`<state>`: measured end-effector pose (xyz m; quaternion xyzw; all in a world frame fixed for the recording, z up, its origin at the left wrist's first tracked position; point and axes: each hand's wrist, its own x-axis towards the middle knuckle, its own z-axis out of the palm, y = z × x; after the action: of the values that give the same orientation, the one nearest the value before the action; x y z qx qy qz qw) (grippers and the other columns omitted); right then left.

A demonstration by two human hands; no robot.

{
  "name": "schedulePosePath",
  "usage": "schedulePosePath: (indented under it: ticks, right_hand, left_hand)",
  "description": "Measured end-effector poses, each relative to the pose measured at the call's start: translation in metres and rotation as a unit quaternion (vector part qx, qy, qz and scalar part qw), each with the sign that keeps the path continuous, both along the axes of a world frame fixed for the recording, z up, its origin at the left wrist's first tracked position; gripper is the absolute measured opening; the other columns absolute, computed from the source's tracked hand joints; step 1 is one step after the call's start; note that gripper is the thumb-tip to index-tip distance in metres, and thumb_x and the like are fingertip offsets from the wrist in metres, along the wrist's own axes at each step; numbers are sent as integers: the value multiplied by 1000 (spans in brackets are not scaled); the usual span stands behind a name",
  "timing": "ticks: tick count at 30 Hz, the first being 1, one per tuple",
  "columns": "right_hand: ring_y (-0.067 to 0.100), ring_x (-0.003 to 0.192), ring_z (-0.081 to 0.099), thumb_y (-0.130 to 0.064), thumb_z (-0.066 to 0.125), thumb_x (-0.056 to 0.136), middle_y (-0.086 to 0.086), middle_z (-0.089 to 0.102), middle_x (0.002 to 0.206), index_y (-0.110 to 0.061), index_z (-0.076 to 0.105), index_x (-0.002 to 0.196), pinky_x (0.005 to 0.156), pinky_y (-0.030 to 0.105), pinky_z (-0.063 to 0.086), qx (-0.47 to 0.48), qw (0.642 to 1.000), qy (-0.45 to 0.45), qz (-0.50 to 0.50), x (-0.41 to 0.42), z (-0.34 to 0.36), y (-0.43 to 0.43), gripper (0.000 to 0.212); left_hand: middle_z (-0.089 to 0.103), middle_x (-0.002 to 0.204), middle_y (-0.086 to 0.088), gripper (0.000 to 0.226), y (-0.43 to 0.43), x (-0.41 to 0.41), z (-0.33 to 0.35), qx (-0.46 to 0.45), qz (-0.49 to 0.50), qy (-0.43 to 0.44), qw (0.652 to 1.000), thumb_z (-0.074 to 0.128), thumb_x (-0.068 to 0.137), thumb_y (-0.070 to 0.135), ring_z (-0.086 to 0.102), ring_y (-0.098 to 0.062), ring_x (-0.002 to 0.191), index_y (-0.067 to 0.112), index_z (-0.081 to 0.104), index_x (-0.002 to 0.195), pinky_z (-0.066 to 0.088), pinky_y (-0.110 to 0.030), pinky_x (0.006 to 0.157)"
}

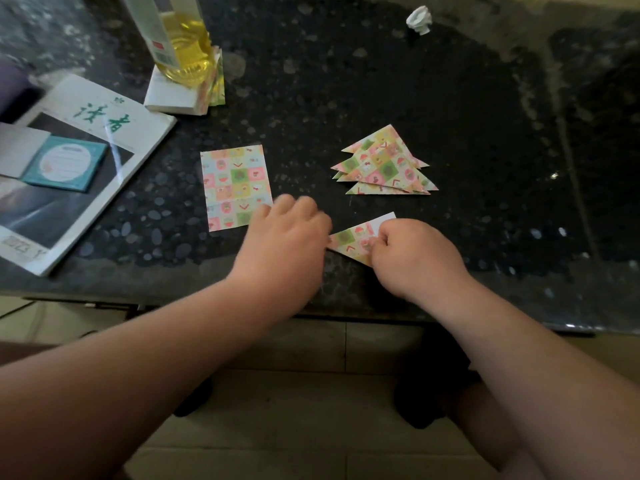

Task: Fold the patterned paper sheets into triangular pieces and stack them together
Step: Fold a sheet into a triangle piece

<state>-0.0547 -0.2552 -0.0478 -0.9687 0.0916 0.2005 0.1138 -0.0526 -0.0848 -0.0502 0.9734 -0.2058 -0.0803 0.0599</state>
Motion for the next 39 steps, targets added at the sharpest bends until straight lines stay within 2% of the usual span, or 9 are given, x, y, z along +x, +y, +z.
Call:
schedulePosePath:
  ticks: [2,4,6,8,11,21,31,36,39]
  right_hand:
    - [19,75,52,-30,48,101,0,54,81,-22,49,72,53,31,30,1,1000,0,0,0,0,-1,29]
    - [22,77,51,-30,49,99,-1,53,81,-22,46,71,54,32,29,2,1000,-4,-2,0,0,0,29]
    - [22,78,52,-30,48,100,-1,55,82,-22,48,72,55,32,31,1,1000,-7,-3,-1,0,0,29]
    - [22,80,54,-32,49,100,0,58,85,-22,51,73,59,32,34,2,1000,-12,-1,-1,0,0,28]
    - [20,79,55,-29,48,100,0,60,86,-22,56,78,55,31,34,0,1000,-15,1,-2,-1,0,24]
    - [19,73,50,-28,46,101,-1,55,81,-22,50,74,51,28,28,-7,1000,-18,1,-1,-2,0,28]
    - [20,77,53,-28,47,101,0,54,82,-22,47,72,53,30,30,-2,1000,-10,4,-1,-1,0,29]
    - [22,79,54,-28,49,99,0,55,82,-22,46,71,52,30,29,-4,1000,-6,6,-1,0,0,29]
    - [21,77,52,-26,48,99,0,53,80,-22,45,70,52,30,29,-4,1000,-4,11,-1,2,-1,30]
  left_hand:
    - [59,121,-5,44,-6,-25,-5,-10,-86,-31,996,38,87,16,51,-28,108,15,67,120,42,-43,93]
    - [61,135,-15,53,-13,-48,-12,-9,-131,-17,991,43,87,23,54,-35,122,4,64,132,44,-47,105]
    - [30,164,-20,71,-18,-61,-12,26,-131,50,990,43,99,42,28,-36,152,0,34,156,22,-48,126]
    - [-14,168,-16,86,-18,-65,-12,67,-127,97,985,26,104,60,-14,-31,157,2,-5,160,-6,-47,127]
    - [-27,164,-19,92,-19,-64,-9,91,-116,77,986,15,101,69,-29,-33,152,3,-22,154,-13,-49,125]
    - [-30,162,-22,99,-18,-66,-10,125,-89,84,985,11,98,75,-27,-37,152,1,-22,154,-10,-52,126]
    - [-8,170,-19,101,-21,-62,-6,105,-71,69,990,19,95,80,-7,-35,157,7,-2,162,12,-49,124]
    - [-16,167,-24,102,-29,-62,-10,121,-72,79,987,22,94,80,-11,-40,156,11,-10,162,6,-51,126]
    - [-22,164,-29,107,-32,-64,-14,130,-77,86,985,24,90,84,-16,-46,153,15,-21,158,-1,-60,124]
